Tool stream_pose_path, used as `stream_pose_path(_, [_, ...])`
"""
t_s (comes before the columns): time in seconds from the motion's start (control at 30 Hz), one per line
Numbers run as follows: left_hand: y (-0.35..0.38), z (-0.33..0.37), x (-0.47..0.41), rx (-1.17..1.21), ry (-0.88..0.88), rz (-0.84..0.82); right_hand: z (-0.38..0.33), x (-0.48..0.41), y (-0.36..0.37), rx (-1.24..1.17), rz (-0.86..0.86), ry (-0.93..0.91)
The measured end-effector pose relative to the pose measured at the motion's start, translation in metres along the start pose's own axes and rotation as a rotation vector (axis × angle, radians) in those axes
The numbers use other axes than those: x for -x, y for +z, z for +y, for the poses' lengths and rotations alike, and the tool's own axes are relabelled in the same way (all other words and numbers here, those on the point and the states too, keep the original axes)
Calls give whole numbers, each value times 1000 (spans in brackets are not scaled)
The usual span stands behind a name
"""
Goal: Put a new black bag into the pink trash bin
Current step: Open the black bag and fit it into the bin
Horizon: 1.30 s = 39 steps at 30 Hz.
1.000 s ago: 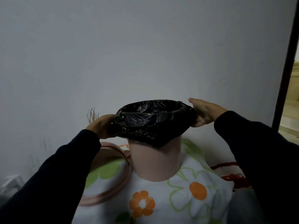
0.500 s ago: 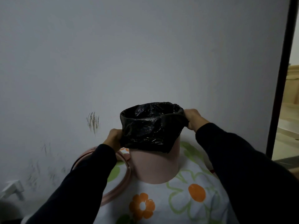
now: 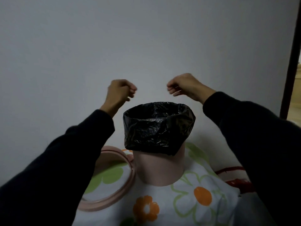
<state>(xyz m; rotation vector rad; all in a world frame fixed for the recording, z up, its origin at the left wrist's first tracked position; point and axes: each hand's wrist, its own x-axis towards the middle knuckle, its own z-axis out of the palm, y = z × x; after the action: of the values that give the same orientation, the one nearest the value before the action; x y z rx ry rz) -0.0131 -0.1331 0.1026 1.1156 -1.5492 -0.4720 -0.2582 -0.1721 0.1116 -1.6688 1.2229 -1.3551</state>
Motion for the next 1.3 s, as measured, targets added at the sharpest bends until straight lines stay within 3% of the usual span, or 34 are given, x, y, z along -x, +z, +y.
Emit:
stream_pose_path(0.1, [27, 27, -6, -347, -150, -443, -8, 2, 20, 322, -397, 188])
stream_pose_path(0.2, [52, 17, -11, -608, -310, -611, 7, -4, 36, 534, -494, 347])
stream_pose_path(0.3, [60, 3, -7, -796, -271, -596, 12, -1, 40, 711, -521, 369])
stream_pose_path(0.4, [59, -14, -8, -837, -299, -585, 11, -2, 42, 791, -477, 346])
stream_pose_path(0.5, [53, -10, 2, -742, -463, -570, 8, 3, 49, 849, -541, 443])
stream_pose_path(0.6, [49, -4, 10, -724, -505, -577, 14, 8, 48, 978, -559, 481])
stream_pose_path(0.77, [47, 1, 25, -856, -354, -504, 21, 17, 45, 1111, -431, 354])
stream_pose_path(0.9, [47, 7, 34, -918, -321, -537, 30, 17, 40, 1057, -377, 295])
stream_pose_path(1.23, [47, 9, 37, -911, -332, -572, 21, 25, 41, 1254, -456, 163])
stream_pose_path(1.3, [47, 10, 36, -939, -348, -591, 22, 27, 43, 1243, -498, 247])
